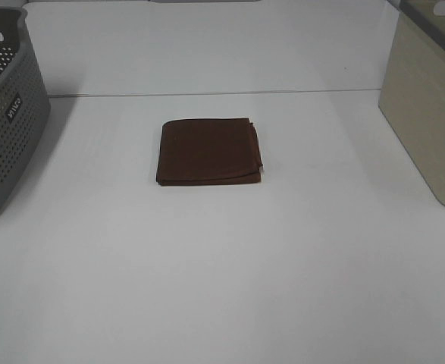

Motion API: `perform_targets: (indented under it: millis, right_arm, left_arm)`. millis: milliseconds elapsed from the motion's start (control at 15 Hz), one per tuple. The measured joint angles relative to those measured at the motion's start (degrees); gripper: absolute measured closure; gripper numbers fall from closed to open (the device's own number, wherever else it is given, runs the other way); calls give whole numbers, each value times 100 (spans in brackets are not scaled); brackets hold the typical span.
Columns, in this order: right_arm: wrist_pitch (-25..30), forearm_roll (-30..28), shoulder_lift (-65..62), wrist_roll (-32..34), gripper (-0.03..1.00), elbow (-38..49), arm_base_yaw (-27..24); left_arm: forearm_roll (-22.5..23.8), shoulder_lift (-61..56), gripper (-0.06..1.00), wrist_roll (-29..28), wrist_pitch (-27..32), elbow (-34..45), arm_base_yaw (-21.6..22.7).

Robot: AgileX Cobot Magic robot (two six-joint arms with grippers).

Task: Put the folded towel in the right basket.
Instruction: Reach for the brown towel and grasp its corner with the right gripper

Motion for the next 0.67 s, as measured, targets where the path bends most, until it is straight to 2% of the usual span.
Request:
perform_targets:
  millis: [667]
  right_arm:
    - [0, 0, 0, 0, 25, 0, 0]
  left_arm:
    - [0, 0, -3, 0, 0, 0, 0]
